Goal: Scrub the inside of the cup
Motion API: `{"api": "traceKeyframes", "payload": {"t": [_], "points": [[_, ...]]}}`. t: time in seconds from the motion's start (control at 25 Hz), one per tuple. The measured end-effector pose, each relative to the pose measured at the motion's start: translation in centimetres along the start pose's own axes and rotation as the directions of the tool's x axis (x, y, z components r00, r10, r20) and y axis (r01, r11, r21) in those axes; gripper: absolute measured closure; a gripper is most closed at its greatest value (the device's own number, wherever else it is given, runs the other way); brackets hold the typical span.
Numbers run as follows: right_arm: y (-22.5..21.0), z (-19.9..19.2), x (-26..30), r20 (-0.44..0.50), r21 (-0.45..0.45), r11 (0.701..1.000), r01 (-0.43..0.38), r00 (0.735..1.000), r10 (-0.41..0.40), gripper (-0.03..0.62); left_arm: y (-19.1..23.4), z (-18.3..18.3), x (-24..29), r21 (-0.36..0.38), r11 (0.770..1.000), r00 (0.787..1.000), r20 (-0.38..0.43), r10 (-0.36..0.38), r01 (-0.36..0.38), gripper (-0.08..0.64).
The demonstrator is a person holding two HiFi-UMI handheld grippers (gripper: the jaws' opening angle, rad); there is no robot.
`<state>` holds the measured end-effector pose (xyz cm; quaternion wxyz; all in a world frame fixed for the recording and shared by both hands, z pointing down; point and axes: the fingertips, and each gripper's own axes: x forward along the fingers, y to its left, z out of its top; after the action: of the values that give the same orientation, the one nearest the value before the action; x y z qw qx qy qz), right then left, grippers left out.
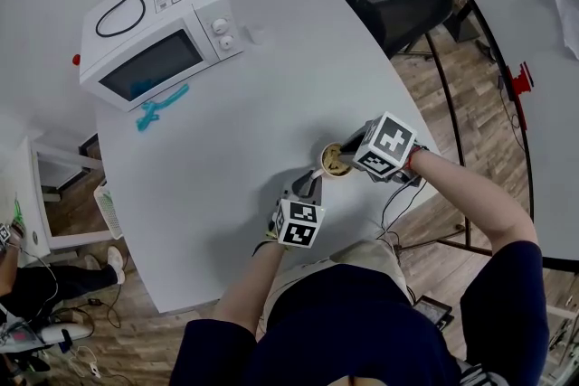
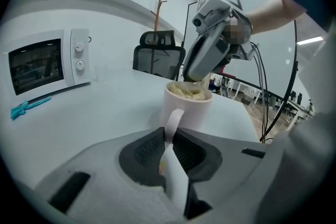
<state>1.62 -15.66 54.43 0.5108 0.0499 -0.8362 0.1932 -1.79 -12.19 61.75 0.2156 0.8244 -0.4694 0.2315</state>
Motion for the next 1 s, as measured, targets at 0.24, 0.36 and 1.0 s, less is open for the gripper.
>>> {"api": "traceKeyframes", "payload": {"t": [0.24, 0.36, 1.0], "points": [[3.0, -0.8, 0.6, -0.176, -0.534, 0.841, -0.084, 0.984, -0.013, 0.426, 0.3, 0.1, 0.1, -0.002, 1.0, 1.0, -0.004, -0.002, 0.002, 0.511], [3.3, -0.5, 1.2, -0.187, -0.617, 0.782, -0.092, 0.982, -0.032, 0.413, 0.2, 0.1, 0.1, 0.0, 1.0, 1.0, -0.007, -0.005, 0.005, 0.512], [2.6, -1.7, 2.5, -0.306, -0.938, 0.241, -0.249, 0.921, -0.241, 0.397, 0.4, 0.1, 0.2, 0.003, 1.0, 1.0, -0.011, -0.011, 0.011, 0.511]]}}
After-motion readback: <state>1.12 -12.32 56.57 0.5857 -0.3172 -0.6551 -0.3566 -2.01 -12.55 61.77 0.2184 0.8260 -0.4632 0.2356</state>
